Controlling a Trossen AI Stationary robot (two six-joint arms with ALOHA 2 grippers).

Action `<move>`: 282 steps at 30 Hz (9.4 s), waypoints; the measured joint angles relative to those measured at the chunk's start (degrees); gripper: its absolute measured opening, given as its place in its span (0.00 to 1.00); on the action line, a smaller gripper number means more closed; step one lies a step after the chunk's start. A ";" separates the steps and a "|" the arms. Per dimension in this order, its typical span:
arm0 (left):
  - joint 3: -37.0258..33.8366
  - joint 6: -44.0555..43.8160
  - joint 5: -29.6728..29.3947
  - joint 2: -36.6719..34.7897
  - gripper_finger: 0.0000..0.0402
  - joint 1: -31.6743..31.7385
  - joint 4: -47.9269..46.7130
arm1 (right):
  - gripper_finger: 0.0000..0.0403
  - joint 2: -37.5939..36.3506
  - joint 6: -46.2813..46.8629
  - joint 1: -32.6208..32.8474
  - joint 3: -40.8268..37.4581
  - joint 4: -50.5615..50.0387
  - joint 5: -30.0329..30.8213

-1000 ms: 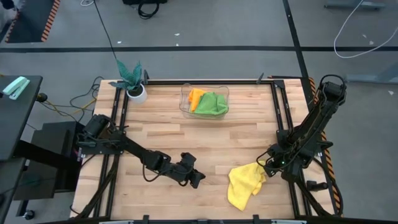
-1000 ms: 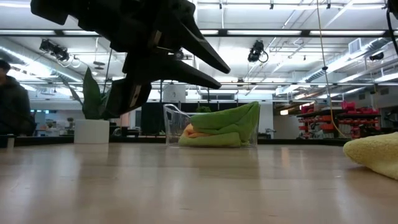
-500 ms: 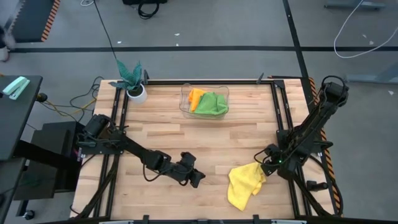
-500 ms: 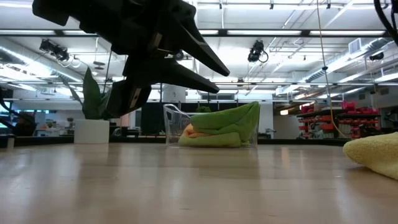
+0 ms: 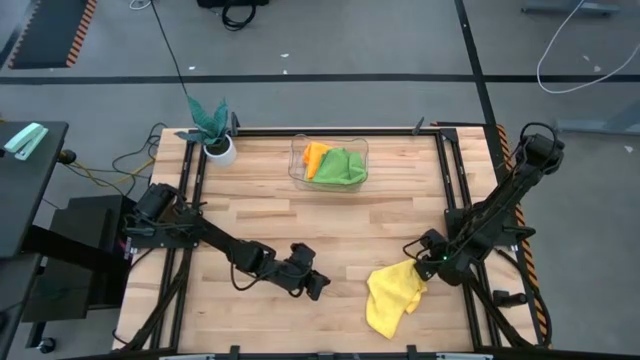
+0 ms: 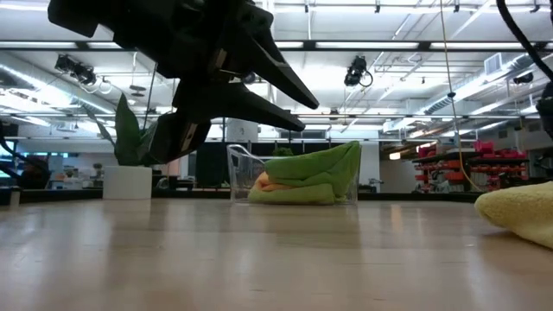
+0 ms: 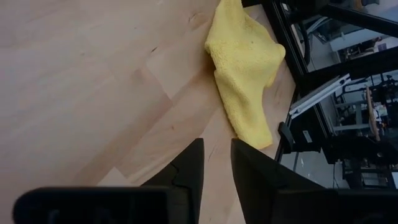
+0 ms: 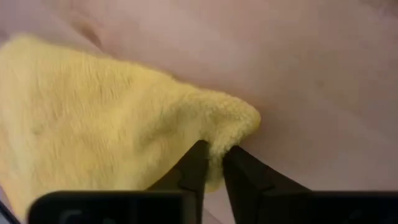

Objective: Fold microfiber towels
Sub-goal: Fold the yellow microfiber cloth

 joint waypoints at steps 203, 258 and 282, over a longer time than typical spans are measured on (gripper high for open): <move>20.17 41.14 13.14 4.29 0.30 29.73 -10.38 | 0.00 -4.94 -77.04 -48.23 51.04 -35.29 -19.39; 20.09 47.85 25.44 8.59 0.35 31.04 -3.39 | 0.00 5.82 -84.34 -48.08 66.79 -39.46 -20.92; 20.59 43.66 23.27 13.51 0.25 31.17 -1.31 | 0.00 5.82 -84.71 -48.08 66.79 -37.45 -20.90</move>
